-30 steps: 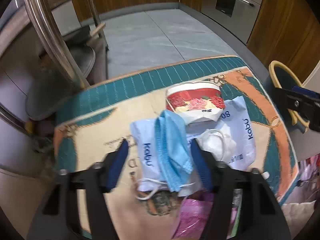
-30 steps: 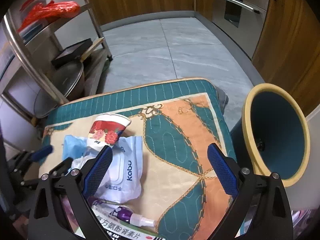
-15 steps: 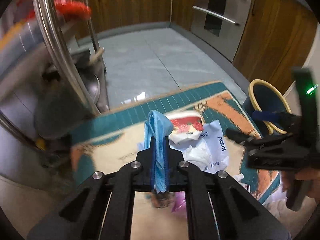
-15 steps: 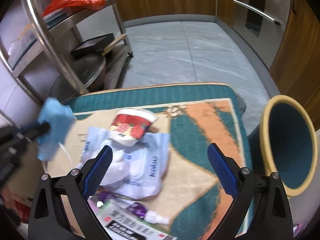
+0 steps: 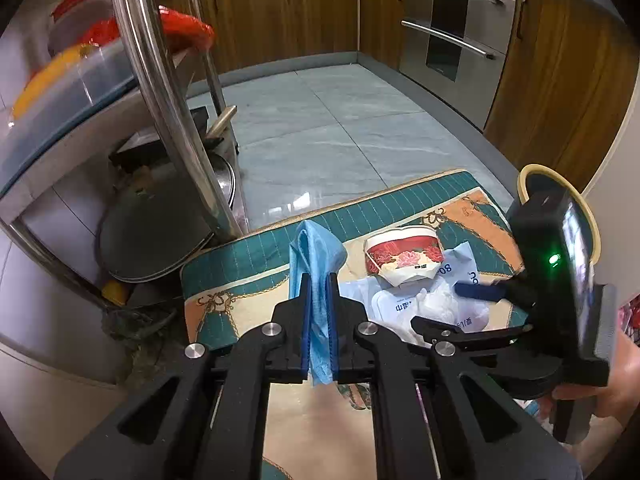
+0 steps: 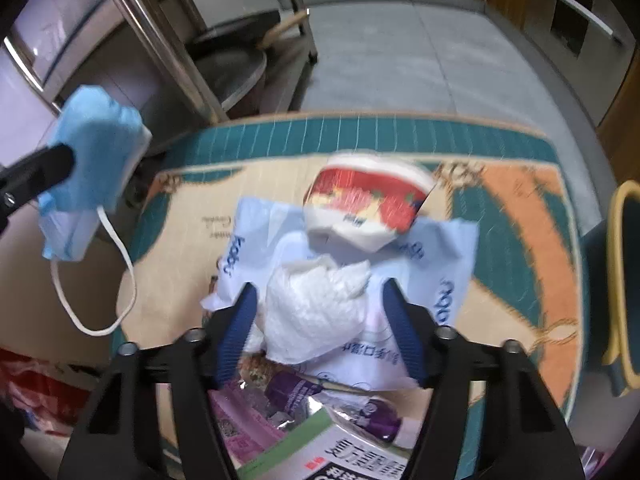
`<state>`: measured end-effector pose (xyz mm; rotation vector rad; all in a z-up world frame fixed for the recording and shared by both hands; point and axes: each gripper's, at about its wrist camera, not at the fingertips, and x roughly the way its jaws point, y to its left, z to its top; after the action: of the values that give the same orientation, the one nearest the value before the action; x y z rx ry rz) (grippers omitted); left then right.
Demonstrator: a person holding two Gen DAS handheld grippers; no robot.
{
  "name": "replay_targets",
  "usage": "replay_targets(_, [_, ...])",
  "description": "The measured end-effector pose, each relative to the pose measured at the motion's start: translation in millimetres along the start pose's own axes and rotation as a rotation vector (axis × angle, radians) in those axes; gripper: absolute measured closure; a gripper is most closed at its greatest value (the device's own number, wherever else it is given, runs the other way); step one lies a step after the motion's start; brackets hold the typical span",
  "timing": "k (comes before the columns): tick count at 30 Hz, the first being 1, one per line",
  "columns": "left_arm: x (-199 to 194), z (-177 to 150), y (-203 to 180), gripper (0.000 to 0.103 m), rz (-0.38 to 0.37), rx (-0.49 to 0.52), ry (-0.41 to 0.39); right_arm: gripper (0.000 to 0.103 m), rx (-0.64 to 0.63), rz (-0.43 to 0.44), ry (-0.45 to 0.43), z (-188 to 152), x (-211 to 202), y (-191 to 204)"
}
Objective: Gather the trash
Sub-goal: 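Grasp the blue face mask with the left tool, then grasp the white tissue with the right tool while the left tool carries the mask toward the bin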
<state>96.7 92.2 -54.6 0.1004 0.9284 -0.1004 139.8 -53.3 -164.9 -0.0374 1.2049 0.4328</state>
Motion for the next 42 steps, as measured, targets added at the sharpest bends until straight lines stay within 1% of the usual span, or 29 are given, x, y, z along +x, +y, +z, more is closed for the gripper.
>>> replay_targets(1, [1.0,0.4,1.5,0.096,-0.006,-0.008,0.000,0.063,-0.003,-0.005,0.016,-0.3,4.3,0.5])
replay_targets(3, [2.0,0.9,1.8,0.096,-0.010,-0.007,-0.005,0.069,-0.007,-0.014,0.023,-1.2,6.7,0.7])
replay_targets(4, [2.1,1.4,1.3,0.096,-0.011,-0.002,-0.008,0.072,-0.005,-0.003,0.021,-0.6,5.6,0.1])
replay_targets(8, [-1.5,5.5,-3.2,0.096,-0.021,0.004,-0.031,0.075,-0.003,0.031,-0.001,1.3,-7.7,-2.6])
replay_targets(13, [-7.6,11.3,-12.2,0.096,-0.024,0.027,-0.059,0.075,-0.036,0.026,-0.078,4.7,-43.8,-9.7])
replay_targets(18, [-13.0,22.7,-30.1,0.096,-0.038,0.034,-0.092,0.075,-0.015,0.015,-0.171,3.1,-90.3,-35.9])
replay_targets(22, [-14.3,33.8,-52.6,0.096,-0.054,0.054,-0.117,0.075,0.006,-0.039,-0.222,2.2,-114.6,-59.5])
replay_targets(25, [-10.3,41.1,-74.5,0.096,-0.072,0.073,-0.123,0.075,0.036,-0.081,-0.253,-1.3,-130.2,-85.8])
replay_targets(29, [-1.9,52.3,-114.3,0.096,-0.099,0.115,-0.129,0.075,0.067,-0.152,-0.277,-5.5,-140.2,-122.1])
replay_targets(36, [17.4,59.7,-185.2,0.096,-0.156,0.198,-0.124,0.075,0.153,-0.270,-0.294,-25.3,-163.1,-201.0])
replay_targets(39, [24.3,61.3,-214.3,0.096,-0.193,0.225,-0.127,0.075,0.176,-0.325,-0.303,-32.2,-171.7,-226.9])
replay_targets(42, [30.1,61.0,-240.2,0.096,-0.254,0.234,-0.136,0.075,0.212,-0.366,-0.308,-39.8,-178.9,-254.1])
